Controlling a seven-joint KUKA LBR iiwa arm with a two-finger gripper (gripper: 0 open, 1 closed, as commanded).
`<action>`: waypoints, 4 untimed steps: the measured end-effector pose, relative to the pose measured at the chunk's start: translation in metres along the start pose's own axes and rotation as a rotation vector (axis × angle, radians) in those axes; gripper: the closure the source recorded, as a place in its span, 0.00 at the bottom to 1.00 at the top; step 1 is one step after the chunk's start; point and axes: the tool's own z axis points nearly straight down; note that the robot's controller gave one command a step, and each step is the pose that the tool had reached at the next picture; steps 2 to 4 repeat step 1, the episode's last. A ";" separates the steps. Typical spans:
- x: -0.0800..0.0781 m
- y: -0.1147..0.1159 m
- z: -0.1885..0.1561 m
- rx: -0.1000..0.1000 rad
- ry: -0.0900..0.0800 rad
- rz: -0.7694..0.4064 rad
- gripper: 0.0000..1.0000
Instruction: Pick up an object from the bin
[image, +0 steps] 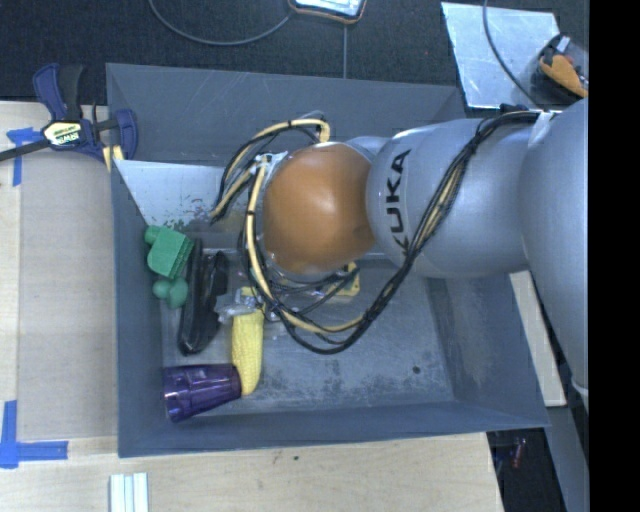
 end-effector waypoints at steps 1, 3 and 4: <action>0.000 0.000 -0.016 0.000 -0.001 0.002 1.00; 0.000 0.000 -0.016 0.000 -0.001 0.002 1.00; 0.000 0.000 -0.016 0.000 -0.001 0.002 1.00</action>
Offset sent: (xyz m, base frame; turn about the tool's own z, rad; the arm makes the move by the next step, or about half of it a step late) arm -0.0007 0.0000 0.0369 0.0014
